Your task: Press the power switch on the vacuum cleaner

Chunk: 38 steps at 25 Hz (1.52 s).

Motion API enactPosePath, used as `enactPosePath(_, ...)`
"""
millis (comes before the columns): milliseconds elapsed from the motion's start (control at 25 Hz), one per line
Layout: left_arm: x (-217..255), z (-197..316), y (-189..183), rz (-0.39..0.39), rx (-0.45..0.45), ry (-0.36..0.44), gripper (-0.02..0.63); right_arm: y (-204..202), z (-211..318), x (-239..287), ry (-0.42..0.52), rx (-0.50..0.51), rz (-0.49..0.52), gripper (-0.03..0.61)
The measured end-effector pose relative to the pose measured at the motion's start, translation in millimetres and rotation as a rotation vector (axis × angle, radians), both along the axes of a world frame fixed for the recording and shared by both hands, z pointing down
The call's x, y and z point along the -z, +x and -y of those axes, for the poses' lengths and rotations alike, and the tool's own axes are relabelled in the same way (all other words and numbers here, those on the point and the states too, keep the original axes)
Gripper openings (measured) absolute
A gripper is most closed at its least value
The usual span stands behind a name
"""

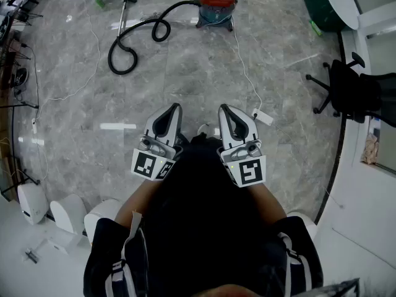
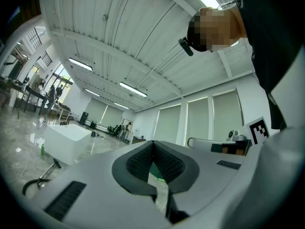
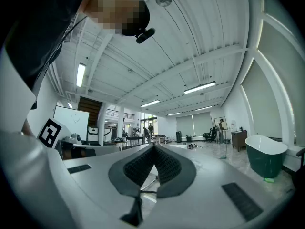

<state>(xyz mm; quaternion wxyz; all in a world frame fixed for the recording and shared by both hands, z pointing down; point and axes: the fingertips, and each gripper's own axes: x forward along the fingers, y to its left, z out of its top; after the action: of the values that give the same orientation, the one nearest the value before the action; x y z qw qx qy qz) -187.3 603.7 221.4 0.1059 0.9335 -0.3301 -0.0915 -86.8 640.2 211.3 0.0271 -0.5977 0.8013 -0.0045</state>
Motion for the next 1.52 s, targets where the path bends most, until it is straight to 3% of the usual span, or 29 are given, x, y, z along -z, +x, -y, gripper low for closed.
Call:
enactPosePath(360, -6.6, 0.3, -2.9, 0.013, 0.075, -0.007, 0.015, 18.4, -8.1, -8.2, -0.027, -0.009, 0.065, 0.018)
enactPosePath(920, -13.6, 42.3, 28.7, 0.012, 0.059, -0.034, 0.015, 52.4, 19.3, -21.7, -0.074, -0.036, 0.101, 0.018)
enactPosePath(1240, -17.4, 115.1, 62.2, 0.007, 0.015, -0.045, 0.014, 71.1, 85.2, -31.5, -0.12, -0.032, 0.099, 0.018)
enactPosePath(1520, -16.1, 223.2, 96.5, 0.008, -0.04, -0.03, 0.014, 109.4, 185.2, -32.2, -0.112, -0.11, 0.121, 0.018)
